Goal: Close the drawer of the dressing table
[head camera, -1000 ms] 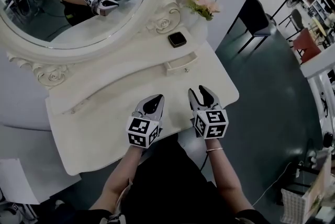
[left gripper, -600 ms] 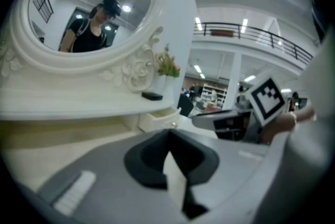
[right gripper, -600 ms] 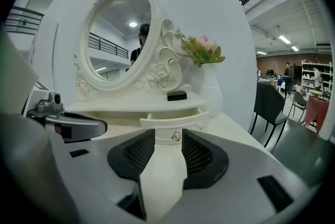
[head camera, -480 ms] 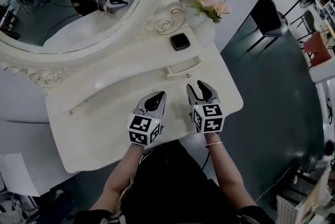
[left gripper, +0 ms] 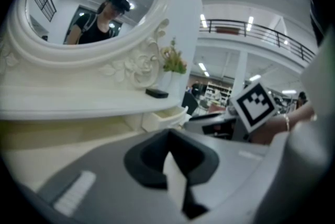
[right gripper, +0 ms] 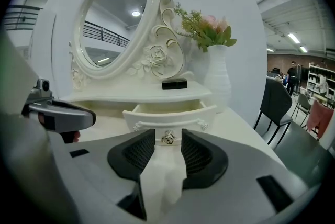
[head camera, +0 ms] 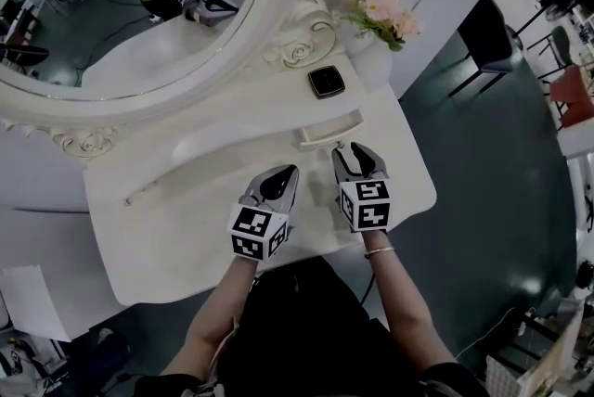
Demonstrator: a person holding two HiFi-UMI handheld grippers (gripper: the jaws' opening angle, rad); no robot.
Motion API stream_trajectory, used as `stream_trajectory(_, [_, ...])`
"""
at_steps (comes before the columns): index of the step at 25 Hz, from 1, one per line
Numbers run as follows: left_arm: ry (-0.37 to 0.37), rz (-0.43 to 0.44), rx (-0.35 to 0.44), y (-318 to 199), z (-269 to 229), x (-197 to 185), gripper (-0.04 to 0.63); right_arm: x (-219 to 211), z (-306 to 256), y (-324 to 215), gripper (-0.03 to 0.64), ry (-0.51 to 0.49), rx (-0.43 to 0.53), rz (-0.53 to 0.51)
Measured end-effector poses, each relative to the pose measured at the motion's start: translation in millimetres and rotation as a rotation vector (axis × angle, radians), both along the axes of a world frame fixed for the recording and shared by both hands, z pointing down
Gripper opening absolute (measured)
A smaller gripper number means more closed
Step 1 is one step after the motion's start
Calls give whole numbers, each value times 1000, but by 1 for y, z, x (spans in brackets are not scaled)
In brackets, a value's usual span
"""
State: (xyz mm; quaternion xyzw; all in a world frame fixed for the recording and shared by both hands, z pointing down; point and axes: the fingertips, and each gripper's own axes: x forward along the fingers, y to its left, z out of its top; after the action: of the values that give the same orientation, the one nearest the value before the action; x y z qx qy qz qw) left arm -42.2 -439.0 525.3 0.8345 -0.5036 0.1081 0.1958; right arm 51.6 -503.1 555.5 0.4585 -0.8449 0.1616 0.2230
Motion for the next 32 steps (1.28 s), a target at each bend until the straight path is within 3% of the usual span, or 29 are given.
stream_trajectory(32, [20,-35,-28,-19,6,-12,5,-22,10,-34,138,54,-22,-50])
